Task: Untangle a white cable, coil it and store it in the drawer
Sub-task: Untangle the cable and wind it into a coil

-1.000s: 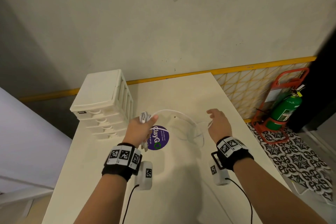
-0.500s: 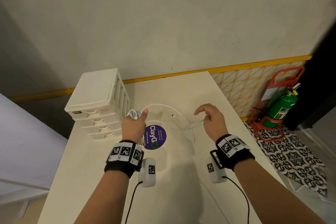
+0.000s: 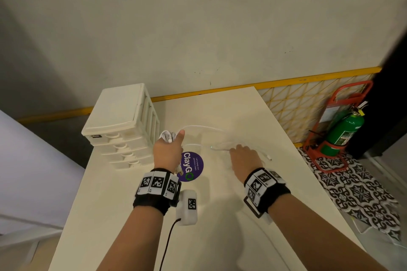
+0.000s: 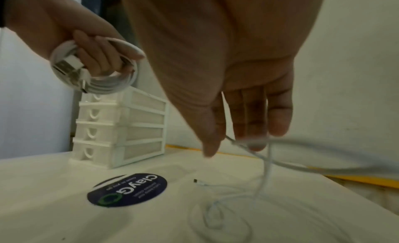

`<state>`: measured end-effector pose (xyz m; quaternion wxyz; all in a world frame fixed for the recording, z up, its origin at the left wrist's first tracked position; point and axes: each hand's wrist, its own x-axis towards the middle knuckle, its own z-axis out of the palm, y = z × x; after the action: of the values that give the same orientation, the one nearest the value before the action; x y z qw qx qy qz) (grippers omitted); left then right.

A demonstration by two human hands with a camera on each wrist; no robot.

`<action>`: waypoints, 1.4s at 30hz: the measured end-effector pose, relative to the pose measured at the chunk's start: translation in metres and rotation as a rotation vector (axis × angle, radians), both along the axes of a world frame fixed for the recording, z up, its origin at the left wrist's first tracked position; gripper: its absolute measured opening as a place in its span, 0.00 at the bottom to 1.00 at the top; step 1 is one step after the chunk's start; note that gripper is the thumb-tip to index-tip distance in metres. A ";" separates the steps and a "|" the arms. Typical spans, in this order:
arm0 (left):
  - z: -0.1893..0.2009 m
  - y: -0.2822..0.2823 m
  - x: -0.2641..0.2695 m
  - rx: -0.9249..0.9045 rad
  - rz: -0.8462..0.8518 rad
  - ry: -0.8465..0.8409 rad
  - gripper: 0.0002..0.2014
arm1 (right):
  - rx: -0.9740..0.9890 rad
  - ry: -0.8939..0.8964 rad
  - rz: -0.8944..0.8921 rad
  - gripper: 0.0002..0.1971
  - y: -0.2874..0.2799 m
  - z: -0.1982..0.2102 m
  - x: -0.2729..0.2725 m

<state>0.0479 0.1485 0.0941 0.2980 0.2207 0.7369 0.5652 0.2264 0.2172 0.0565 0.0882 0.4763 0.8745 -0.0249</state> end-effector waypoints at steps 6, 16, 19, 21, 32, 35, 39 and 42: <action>-0.007 -0.005 -0.003 -0.051 -0.061 0.007 0.19 | 0.001 0.238 -0.254 0.24 0.013 -0.004 0.012; -0.013 -0.014 -0.001 -0.094 -0.221 -0.025 0.21 | -0.402 0.347 -0.308 0.33 0.027 -0.036 0.018; -0.017 -0.015 0.005 -0.106 -0.305 -0.046 0.18 | -0.492 0.364 -0.258 0.32 0.020 -0.038 0.008; -0.020 -0.015 0.008 -0.102 -0.338 -0.061 0.17 | -0.563 0.345 -0.246 0.34 0.014 -0.042 0.004; -0.041 -0.020 0.000 -0.253 -0.283 0.091 0.24 | -0.562 0.538 -0.141 0.13 -0.007 -0.042 0.001; -0.054 -0.021 -0.012 -0.329 -0.185 0.148 0.28 | -0.560 0.730 -0.123 0.11 -0.011 -0.017 -0.007; -0.070 -0.028 -0.030 -0.383 -0.049 0.083 0.25 | -0.494 0.920 0.021 0.12 -0.013 0.008 -0.014; -0.081 -0.035 -0.042 -0.475 -0.050 0.117 0.21 | -0.445 1.147 -0.002 0.09 -0.008 0.021 -0.015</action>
<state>0.0055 0.1134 0.0130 0.3124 0.1952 0.8594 0.3547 0.2112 0.2096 0.0774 -0.2993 0.3580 0.7559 -0.4592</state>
